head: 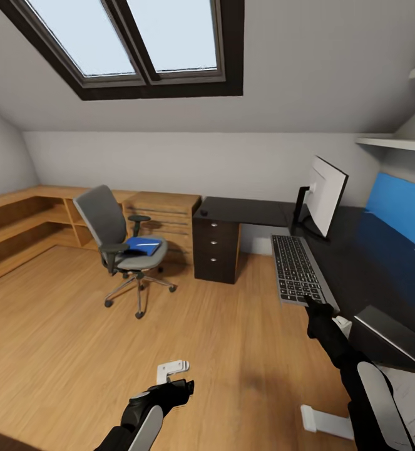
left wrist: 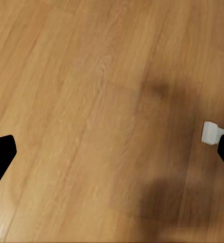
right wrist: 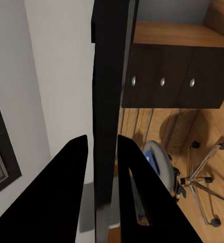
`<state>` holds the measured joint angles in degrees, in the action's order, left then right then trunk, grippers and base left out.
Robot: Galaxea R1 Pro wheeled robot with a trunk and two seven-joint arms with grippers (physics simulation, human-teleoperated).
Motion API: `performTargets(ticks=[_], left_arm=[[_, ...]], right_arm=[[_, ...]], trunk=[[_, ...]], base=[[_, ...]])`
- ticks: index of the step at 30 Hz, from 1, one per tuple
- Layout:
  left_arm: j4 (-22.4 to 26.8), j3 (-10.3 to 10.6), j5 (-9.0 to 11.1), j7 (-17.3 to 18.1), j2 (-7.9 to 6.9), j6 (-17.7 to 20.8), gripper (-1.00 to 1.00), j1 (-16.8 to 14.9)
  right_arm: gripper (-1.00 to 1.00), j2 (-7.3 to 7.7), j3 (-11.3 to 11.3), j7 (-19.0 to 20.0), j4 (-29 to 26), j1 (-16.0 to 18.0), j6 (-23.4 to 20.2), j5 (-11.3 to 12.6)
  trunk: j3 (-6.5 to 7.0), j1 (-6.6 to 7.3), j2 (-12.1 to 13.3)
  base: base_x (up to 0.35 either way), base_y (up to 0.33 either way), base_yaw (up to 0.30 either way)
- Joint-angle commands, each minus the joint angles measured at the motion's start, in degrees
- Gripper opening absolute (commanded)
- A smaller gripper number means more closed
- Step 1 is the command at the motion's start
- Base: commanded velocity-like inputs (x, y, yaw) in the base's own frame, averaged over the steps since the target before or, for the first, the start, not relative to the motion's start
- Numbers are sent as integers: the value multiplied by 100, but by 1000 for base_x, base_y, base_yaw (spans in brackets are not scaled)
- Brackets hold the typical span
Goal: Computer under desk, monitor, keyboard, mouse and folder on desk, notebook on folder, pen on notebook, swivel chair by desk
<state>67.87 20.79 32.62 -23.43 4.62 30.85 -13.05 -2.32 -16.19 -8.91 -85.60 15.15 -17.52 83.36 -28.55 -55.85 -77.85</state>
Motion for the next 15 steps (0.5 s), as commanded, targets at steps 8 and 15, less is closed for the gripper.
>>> performTargets(ticks=[8,15], left_arm=[[7,13,52,-56,-1,9,100,-4],[7,10,42,-50,-7,9,100,-4]], right_arm=[[-100,-6,-16,-32,-9,5,-32,58],[-100,-6,-16,-32,-6,5,-33,57]], trunk=[[138,173,319],[210,261,480]], base=[[330,0,0],[325,0,0]])
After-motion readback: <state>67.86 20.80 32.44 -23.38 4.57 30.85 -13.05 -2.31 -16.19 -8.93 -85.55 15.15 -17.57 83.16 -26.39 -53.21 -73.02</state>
